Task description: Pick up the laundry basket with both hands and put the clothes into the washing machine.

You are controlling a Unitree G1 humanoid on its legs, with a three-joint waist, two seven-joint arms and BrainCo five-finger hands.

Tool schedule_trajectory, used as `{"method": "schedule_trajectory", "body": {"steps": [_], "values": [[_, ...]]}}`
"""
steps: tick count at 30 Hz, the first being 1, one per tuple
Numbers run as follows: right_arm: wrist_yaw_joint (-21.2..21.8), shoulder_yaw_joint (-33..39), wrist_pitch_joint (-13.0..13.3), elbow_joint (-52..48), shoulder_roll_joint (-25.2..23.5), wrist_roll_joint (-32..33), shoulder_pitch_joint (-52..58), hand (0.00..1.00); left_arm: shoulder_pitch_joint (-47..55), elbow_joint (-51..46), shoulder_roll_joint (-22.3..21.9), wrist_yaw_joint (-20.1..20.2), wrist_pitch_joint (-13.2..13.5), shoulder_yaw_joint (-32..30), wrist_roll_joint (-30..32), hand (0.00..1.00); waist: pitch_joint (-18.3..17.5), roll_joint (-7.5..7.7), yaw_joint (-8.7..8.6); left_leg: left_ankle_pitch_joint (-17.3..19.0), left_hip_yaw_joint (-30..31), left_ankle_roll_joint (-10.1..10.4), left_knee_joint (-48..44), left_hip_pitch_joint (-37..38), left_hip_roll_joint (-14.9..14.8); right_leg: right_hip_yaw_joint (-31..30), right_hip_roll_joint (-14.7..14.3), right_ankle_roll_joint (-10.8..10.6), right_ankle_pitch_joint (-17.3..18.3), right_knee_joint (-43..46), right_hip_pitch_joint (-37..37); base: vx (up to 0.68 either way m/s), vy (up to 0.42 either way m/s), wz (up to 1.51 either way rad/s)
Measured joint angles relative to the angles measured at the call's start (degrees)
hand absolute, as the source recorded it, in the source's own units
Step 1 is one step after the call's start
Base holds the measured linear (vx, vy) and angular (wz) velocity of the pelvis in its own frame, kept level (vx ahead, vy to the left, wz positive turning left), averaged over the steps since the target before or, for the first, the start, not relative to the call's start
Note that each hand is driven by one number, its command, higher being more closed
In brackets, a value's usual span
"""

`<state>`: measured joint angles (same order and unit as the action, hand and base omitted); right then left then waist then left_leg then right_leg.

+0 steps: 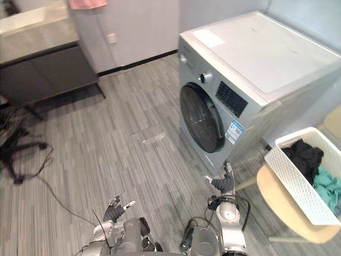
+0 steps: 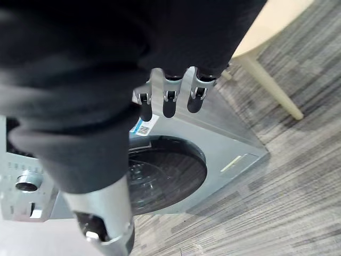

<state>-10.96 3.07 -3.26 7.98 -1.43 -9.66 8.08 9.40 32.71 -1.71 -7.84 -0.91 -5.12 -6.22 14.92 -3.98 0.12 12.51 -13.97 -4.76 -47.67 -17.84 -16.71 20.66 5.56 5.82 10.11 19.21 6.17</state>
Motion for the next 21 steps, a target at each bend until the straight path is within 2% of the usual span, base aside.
{"method": "schedule_trajectory", "body": {"steps": [1,2,3,4,5,6,7,8,9,10,11,12,13,17,21], "values": [[0.03,-1.22,0.01,-0.02,0.09,-0.05,-0.14,0.00,0.39,-0.04,-0.20,-0.09,0.07,-0.34,-0.01,0.00,0.04,0.09,0.87,-0.29,5.29,0.56,8.15,0.40,1.10,-2.93,0.00,-0.38,-0.11,-0.01,0.71,0.17,0.374,-1.58],[0.29,-2.69,0.19,-0.02,0.20,-0.05,-0.49,0.00,0.77,-0.24,-0.32,-0.20,0.18,-0.35,-0.47,0.00,-0.46,-0.26,1.62,-1.78,12.98,3.50,18.30,0.96,2.35,-6.03,0.29,-1.96,-0.93,-0.03,2.03,0.17,0.411,-1.73],[0.78,-3.53,0.46,0.00,0.53,-0.11,-0.77,0.00,1.28,-0.12,-0.57,-0.66,0.24,-0.35,-0.86,0.00,-0.87,-0.76,1.89,-3.27,17.70,5.93,24.22,1.73,2.73,-8.46,0.39,-4.21,-1.34,0.08,3.16,0.23,0.529,-1.72],[1.22,-3.67,0.53,-0.07,1.52,-0.34,-1.12,0.00,2.01,0.11,-1.51,-1.21,0.34,-0.54,-0.98,0.00,-1.67,-2.32,1.79,-5.24,20.53,8.70,29.19,2.18,2.58,-11.32,0.26,-7.00,-1.87,0.07,4.12,0.21,0.484,-1.23],[1.24,-3.61,0.58,-0.20,2.18,-0.60,-1.26,0.00,2.17,0.67,-1.88,-1.25,0.42,0.00,-1.02,0.00,-1.98,-3.42,1.70,-6.39,20.76,9.95,30.85,2.76,2.48,-12.45,0.12,-8.40,-2.01,0.07,4.23,0.24,0.556,-1.23],[1.23,-3.26,0.46,-0.01,2.46,-1.25,-2.06,0.00,1.55,1.66,-2.12,-1.08,0.44,-0.14,-1.01,0.00,-1.46,-2.41,1.64,-8.51,18.58,14.85,28.80,3.37,3.32,-15.50,1.23,-11.24,-2.25,0.45,4.47,0.24,0.539,-0.95],[1.18,-3.49,0.47,-1.55,1.76,-2.27,-2.16,0.00,1.50,1.48,-1.86,-1.23,1.22,-1.36,-1.00,0.00,-1.74,0.12,1.15,-7.05,15.24,12.81,27.12,3.33,6.14,-17.97,4.27,-13.44,-3.54,-0.62,4.76,0.22,0.519,-0.90],[1.16,-3.53,0.51,-2.42,1.73,-2.49,-2.63,0.00,1.51,1.49,-1.70,-1.24,1.50,-1.66,-1.01,0.00,-1.77,0.91,0.99,-6.09,13.67,11.83,26.19,3.28,7.12,-18.70,5.47,-14.34,-4.31,-1.52,4.90,0.15,0.463,-0.90],[1.17,-4.05,1.01,-2.20,1.95,-3.60,-5.37,0.00,1.49,1.60,-1.29,-1.19,1.75,-1.67,-1.11,0.00,-1.59,1.11,1.31,-4.20,10.37,10.27,24.56,3.24,7.74,-18.60,7.16,-14.28,-6.84,-3.85,5.13,0.08,0.435,-1.30],[1.13,-4.09,1.11,0.34,2.04,-4.43,-9.92,0.00,1.50,1.52,-1.02,-1.15,2.10,-1.70,-1.15,0.00,-1.49,0.94,2.36,-3.31,6.37,9.14,24.84,3.90,7.76,-13.65,8.97,-10.86,-8.91,-4.97,6.17,0.05,0.410,-1.41],[1.11,-4.15,1.14,1.98,2.21,-4.55,-12.32,0.00,1.49,1.51,-0.90,-1.16,2.33,-1.67,-1.16,0.00,-1.37,0.83,2.70,-3.13,4.81,8.83,25.18,4.35,7.82,-9.36,10.17,-9.79,-9.42,-4.80,6.24,0.02,0.349,-1.29],[1.10,-4.22,1.20,4.69,2.92,-5.30,-16.44,0.00,1.38,1.46,-0.70,-1.15,2.79,-1.41,-1.28,0.00,-1.18,0.48,3.41,-2.80,2.69,8.28,25.43,4.88,8.08,-1.11,11.98,-8.37,-9.83,-4.77,5.36,-0.01,0.345,-0.82],[1.07,-4.16,1.38,5.95,4.32,-6.38,-18.98,0.00,0.66,1.43,-0.54,-1.15,3.11,-1.18,-1.77,0.00,-0.61,-0.47,4.16,-2.63,1.99,7.98,25.45,4.65,8.60,2.55,12.85,-7.75,-10.77,-5.96,4.82,-0.02,0.305,-0.51],[0.53,-3.88,1.31,11.99,8.81,-10.11,-27.99,0.00,0.26,-0.19,0.34,-1.06,3.99,0.03,-2.30,0.00,2.73,-1.53,4.62,-2.92,1.68,7.56,25.31,4.05,9.96,2.72,14.17,-10.14,-13.00,-6.71,5.16,0.00,0.085,-0.01],[-3.57,0.05,-0.18,13.97,13.65,-13.37,-36.75,0.00,-1.19,-0.86,-0.08,-1.12,4.01,2.16,-3.76,0.00,6.23,-1.65,5.23,-5.27,3.15,7.41,26.98,1.37,10.80,4.48,14.72,-11.62,-13.69,-6.63,7.28,-0.06,-0.033,0.18]]}}
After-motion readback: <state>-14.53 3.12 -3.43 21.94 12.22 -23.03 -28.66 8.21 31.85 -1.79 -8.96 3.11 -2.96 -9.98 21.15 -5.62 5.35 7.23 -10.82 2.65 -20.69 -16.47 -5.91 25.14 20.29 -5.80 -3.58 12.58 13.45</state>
